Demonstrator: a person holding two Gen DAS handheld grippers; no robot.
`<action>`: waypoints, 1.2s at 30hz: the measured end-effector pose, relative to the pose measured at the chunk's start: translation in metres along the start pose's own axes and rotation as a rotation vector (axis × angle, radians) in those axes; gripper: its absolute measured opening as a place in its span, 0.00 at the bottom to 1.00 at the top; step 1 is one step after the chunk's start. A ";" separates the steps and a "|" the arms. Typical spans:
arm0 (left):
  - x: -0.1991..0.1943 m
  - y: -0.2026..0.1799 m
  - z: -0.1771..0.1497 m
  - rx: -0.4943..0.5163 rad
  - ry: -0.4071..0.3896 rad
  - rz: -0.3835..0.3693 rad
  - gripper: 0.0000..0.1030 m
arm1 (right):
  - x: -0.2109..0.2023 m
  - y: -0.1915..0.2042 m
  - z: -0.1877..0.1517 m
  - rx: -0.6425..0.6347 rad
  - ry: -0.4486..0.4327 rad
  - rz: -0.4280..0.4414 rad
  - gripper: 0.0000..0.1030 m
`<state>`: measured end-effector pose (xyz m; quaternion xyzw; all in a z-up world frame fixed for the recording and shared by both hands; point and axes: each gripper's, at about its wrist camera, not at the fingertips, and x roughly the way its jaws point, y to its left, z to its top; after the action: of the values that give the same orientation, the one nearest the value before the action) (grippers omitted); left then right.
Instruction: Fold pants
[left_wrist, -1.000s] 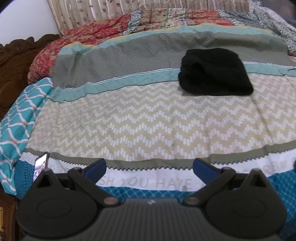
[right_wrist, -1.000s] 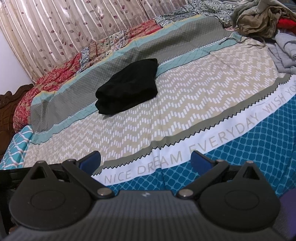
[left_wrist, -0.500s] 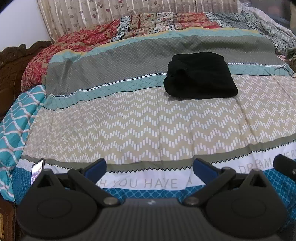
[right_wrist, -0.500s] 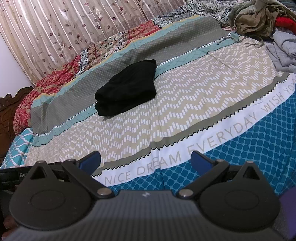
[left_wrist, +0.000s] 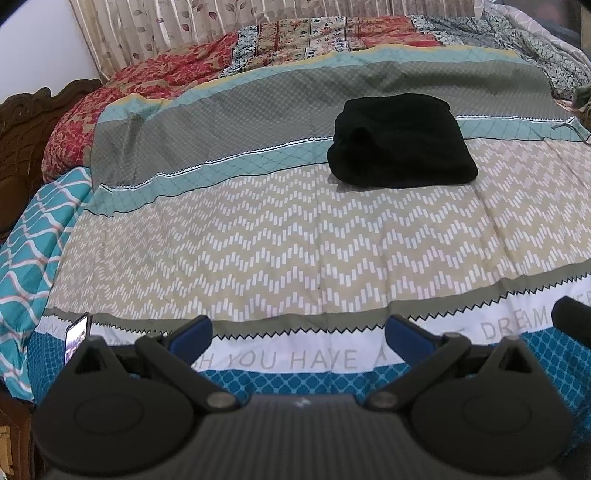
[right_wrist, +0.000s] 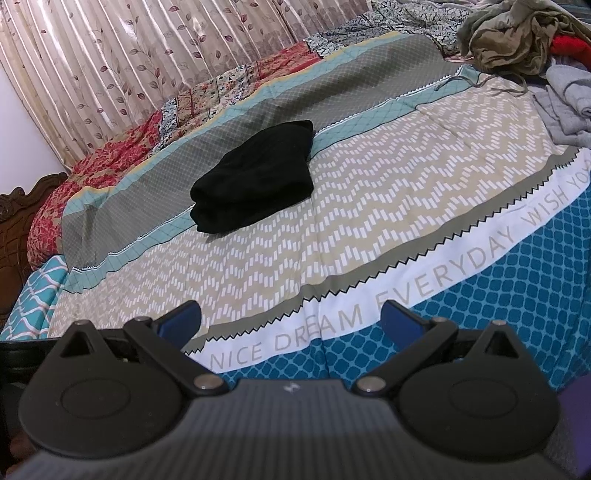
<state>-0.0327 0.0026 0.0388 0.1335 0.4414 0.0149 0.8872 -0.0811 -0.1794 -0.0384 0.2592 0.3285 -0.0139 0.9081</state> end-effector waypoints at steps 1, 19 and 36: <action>0.000 0.000 0.000 0.002 0.000 0.000 1.00 | 0.000 -0.001 0.000 -0.001 0.001 0.001 1.00; 0.005 -0.006 -0.004 0.031 0.020 0.006 1.00 | 0.004 -0.007 0.001 0.011 0.012 0.006 1.00; 0.007 -0.009 -0.006 0.047 0.029 0.001 1.00 | 0.005 -0.011 0.001 0.022 0.022 0.010 1.00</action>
<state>-0.0341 -0.0032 0.0272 0.1542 0.4544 0.0069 0.8773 -0.0789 -0.1881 -0.0461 0.2710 0.3371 -0.0103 0.9016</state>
